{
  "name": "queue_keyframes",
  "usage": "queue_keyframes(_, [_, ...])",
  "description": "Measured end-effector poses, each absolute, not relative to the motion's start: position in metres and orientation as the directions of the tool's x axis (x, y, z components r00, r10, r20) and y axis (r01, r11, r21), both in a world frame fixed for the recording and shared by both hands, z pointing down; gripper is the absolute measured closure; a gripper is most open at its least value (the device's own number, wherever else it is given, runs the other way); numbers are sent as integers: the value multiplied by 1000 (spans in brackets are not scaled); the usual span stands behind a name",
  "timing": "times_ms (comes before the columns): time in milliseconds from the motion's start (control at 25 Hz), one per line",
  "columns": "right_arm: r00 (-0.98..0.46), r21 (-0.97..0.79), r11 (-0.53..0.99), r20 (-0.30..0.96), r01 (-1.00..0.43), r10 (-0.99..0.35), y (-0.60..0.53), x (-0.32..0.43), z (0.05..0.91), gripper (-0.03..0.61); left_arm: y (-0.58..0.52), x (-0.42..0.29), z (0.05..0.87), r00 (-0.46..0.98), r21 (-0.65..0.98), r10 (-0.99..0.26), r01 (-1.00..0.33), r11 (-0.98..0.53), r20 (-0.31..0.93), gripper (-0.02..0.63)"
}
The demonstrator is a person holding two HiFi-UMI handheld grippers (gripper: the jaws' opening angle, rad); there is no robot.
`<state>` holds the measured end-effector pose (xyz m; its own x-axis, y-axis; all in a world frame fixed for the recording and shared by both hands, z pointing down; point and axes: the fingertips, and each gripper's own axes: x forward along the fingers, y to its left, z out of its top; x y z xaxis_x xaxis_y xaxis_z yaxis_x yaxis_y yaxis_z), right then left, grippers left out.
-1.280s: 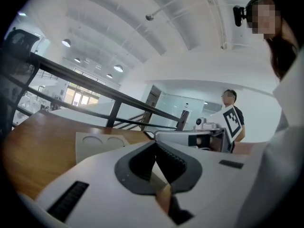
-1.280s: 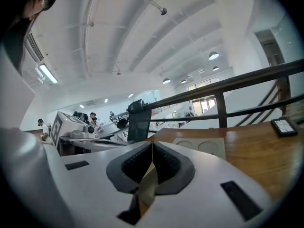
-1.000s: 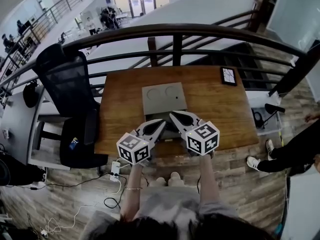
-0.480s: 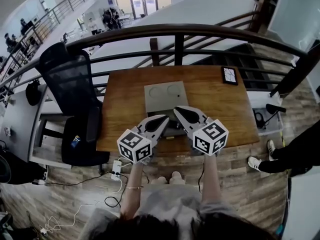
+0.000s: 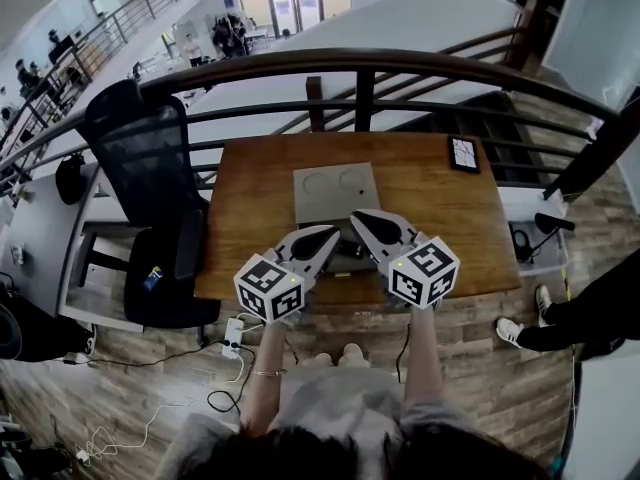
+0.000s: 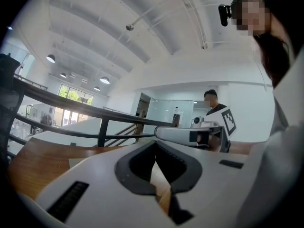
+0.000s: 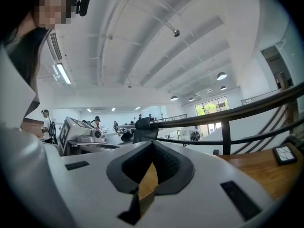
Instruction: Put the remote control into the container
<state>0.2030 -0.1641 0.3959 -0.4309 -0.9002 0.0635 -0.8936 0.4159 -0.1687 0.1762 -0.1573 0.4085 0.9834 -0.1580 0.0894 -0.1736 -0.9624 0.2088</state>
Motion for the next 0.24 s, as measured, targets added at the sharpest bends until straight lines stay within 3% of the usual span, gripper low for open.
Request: queue_keyframes(240, [-442, -175, 425, 70, -888, -895, -164, 205, 398, 551, -156, 179, 410, 984, 212, -152, -170, -962, 97, 611])
